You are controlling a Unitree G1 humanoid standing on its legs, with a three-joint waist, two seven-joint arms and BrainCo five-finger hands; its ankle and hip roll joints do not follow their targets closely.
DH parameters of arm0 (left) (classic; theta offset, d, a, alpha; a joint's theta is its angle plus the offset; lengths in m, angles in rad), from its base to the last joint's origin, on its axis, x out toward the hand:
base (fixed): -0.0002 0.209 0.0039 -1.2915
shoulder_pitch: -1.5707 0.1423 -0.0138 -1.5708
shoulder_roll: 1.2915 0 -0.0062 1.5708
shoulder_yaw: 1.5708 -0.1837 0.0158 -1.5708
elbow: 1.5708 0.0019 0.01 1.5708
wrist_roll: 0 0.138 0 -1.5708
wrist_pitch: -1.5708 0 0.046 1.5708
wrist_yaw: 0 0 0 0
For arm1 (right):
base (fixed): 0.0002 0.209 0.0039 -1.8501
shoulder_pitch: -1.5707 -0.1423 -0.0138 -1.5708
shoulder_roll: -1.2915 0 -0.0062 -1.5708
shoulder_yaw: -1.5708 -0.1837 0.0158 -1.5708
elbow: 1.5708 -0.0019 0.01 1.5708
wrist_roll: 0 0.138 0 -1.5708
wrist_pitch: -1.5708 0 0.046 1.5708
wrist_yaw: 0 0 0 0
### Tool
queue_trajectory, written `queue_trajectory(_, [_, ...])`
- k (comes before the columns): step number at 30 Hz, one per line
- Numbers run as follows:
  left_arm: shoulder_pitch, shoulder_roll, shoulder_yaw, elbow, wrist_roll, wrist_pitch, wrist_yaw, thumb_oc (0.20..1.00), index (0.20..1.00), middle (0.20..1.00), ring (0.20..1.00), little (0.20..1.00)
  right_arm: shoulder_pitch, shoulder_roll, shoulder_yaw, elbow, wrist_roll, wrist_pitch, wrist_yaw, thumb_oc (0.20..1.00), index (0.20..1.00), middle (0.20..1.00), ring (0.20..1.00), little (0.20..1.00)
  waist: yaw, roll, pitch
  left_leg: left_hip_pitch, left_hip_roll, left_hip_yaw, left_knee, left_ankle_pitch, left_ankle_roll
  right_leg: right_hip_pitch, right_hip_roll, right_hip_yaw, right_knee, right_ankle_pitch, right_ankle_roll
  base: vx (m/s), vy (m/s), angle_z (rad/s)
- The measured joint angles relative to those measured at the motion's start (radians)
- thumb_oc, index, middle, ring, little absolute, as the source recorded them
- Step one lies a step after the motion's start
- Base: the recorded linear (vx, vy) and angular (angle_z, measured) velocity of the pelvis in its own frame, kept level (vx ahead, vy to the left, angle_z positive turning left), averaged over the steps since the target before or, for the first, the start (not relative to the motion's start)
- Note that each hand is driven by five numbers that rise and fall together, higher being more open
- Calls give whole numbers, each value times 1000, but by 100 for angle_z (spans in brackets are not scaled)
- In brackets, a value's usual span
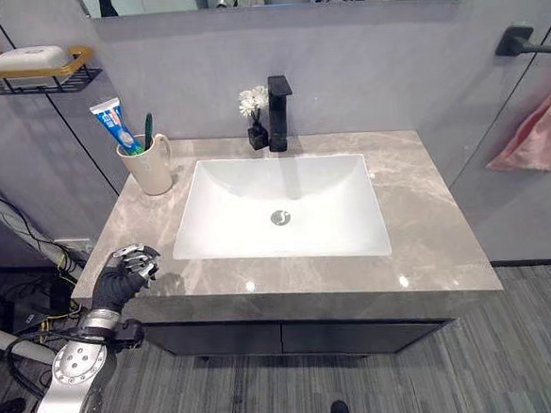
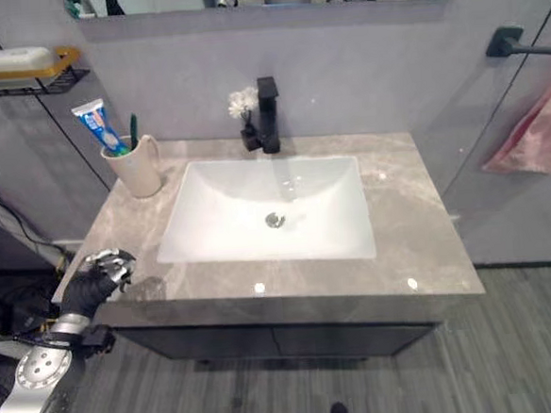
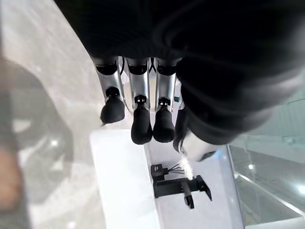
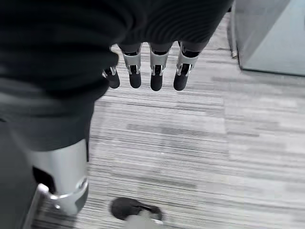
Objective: Put brush and paste in cup on sink, flatten towel.
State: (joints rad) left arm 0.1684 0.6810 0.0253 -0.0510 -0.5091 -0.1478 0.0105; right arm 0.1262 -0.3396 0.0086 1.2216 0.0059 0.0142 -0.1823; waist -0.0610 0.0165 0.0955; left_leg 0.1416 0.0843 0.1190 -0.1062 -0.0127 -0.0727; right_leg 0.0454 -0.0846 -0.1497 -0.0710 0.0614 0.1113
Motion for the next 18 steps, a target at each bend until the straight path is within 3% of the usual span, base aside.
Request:
queue_trajectory(2, [0, -2, -1, -5, -2, 0, 1, 200, 200, 200, 200, 200, -20, -21, 6, -27, 7, 0, -10, 1000, 1000, 1000, 1000, 1000, -5, 20, -18, 19, 24, -1, 5, -12, -16, 28, 24, -7, -15, -6, -20, 197, -206, 2])
queue_trajectory(3, [-14, -16, -1, -3, -3, 0, 2, 200, 200, 200, 200, 200, -25, -27, 18, -51, 20, -1, -11, 1000, 1000, 1000, 1000, 1000, -5, 20, -23, -9, 35, -7, 65, -22, -44, 23, 34, -14, -1, -28, -39, 23, -198, 19])
queue_trajectory(4, [-56, -16, -19, -2, -3, 0, 2, 200, 200, 200, 200, 200, -32, -28, 35, -64, 20, -21, -13, 1000, 1000, 1000, 1000, 1000, 5, -25, -23, -144, 34, 9, 302, -40, -60, 19, 24, -20, -7, -14, -71, -13, -204, 20])
queue_trajectory(6, [-73, -32, -32, 0, -4, -1, 3, 200, 200, 200, 200, 200, -44, -47, 37, -74, 20, -19, -14, 1000, 1000, 1000, 1000, 1000, 16, -11, -9, -212, 60, -28, 427, -36, -82, 3, 46, -27, 31, -42, -89, 35, -150, 15])
queue_trajectory(7, [-111, -49, -45, 4, -12, -2, 4, 200, 200, 200, 200, 200, -55, -51, 35, -69, 20, -20, -14, 1000, 1000, 1000, 1000, 1000, 18, -18, 14, -302, 65, -69, 558, 5, -137, -36, 27, -34, 96, -80, -121, 81, 16, 28])
queue_trajectory(8, [-151, -47, -81, 13, -25, 1, 1, 200, 200, 200, 200, 200, -59, -49, 38, -61, 19, -20, -14, 1000, 1000, 1000, 1000, 1000, 25, -59, 47, -338, 55, -45, 612, 79, -150, -31, 7, -52, 95, -81, -125, 170, 79, 25])
queue_trajectory(9, [-141, -50, -81, 6, -28, 0, -7, 200, 200, 200, 200, 200, -61, -56, 41, -52, 20, -20, -17, 1000, 1000, 1000, 1000, 1000, 18, -74, 48, -317, 70, 11, 564, 52, -95, -24, 4, -51, 85, -81, -125, 232, 148, 19])
queue_trajectory(10, [-143, -48, -80, 6, -31, 1, -14, 200, 200, 200, 200, 200, -57, -69, 38, -52, 20, -20, -16, 1000, 1000, 1000, 1000, 1000, 13, -62, 45, -291, 86, 16, 494, 44, -81, -16, 24, -48, 77, -87, -134, 234, 177, 7])
queue_trajectory(11, [-146, -44, -80, 9, -31, 0, -17, 200, 200, 200, 200, 200, -54, -76, 10, -47, 20, -18, -18, 1000, 1000, 1000, 1000, 1000, 10, -57, 42, -228, 99, 39, 324, 37, -68, 1, 38, -44, 44, -75, -125, 266, 295, -24])
queue_trajectory(12, [-146, -45, -80, 17, -31, -2, -15, 200, 200, 200, 200, 200, -52, -91, -6, -2, 20, -18, -34, 1000, 1000, 1000, 1000, 1000, 20, -46, 45, -137, 93, -32, 1, 52, -81, 14, 43, -3, 20, -53, -107, 247, 283, -27])
queue_trajectory(13, [-159, -54, -79, 37, -31, -4, -14, 200, 200, 200, 200, 200, -51, -97, -7, 13, 20, -19, -38, 1000, 1000, 1000, 1000, 1000, 20, -28, 48, -152, 110, -77, 2, 69, -100, 14, 54, 2, 18, -52, -94, 250, 305, -51])
queue_trajectory(15, [-160, -61, -76, 76, -31, -2, 6, 200, 200, 200, 200, 200, -51, -99, -5, 18, 20, -16, -38, 1000, 1000, 1000, 1000, 1000, 20, -4, 52, -155, 169, -112, 4, 106, -122, 26, 78, 17, 15, -49, -110, 129, 164, -44])
queue_trajectory(17, [-137, -61, -77, 73, -31, -2, 7, 200, 200, 200, 200, 200, -48, -102, -11, 23, 20, -18, -42, 1000, 1000, 1000, 1000, 1000, 20, 7, 46, -135, 171, -106, 4, 108, -124, 37, 78, 44, 7, -49, -109, 110, 143, -52])
queue_trajectory(18, [-126, -63, -80, 68, -31, -2, 6, 200, 200, 200, 200, 200, -29, -107, -24, 22, 21, -18, -47, 1000, 1000, 1000, 1000, 1000, 7, 34, 31, -119, 153, -104, 3, 116, -114, 54, 78, 55, -13, -45, -101, 189, 317, -37])
